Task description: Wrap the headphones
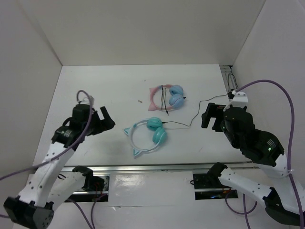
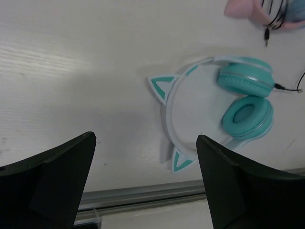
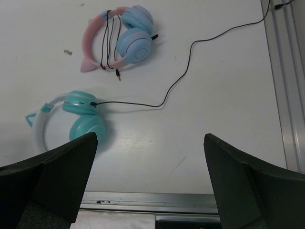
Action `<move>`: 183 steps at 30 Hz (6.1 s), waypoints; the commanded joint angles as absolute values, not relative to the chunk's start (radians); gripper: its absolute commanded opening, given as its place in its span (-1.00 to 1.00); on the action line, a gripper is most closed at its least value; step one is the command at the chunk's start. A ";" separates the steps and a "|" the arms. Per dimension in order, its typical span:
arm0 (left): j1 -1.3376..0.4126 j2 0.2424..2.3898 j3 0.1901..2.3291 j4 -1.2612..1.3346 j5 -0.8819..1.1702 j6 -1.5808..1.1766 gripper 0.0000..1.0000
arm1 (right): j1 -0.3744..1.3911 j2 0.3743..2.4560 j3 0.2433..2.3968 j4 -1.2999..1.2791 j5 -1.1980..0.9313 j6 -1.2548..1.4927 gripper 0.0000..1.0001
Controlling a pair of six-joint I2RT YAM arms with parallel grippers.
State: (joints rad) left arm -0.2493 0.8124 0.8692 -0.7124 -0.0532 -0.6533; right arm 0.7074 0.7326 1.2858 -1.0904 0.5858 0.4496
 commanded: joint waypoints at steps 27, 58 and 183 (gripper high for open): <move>-0.796 1.534 0.773 -0.495 -0.430 -1.287 0.15 | 0.713 0.695 1.207 -0.948 0.420 0.413 1.00; -0.569 1.009 1.554 -1.321 -0.733 -0.710 -1.00 | 0.713 0.900 0.838 0.097 -0.216 0.014 1.00; -1.085 0.854 1.448 -0.615 -1.062 -0.675 -1.00 | 0.679 2.022 0.781 1.204 -0.845 0.480 -0.61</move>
State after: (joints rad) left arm -1.0821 0.8764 1.4246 -0.7391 -0.9779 -0.5785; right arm 0.6529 1.9884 0.7845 1.0317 -0.8352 0.4362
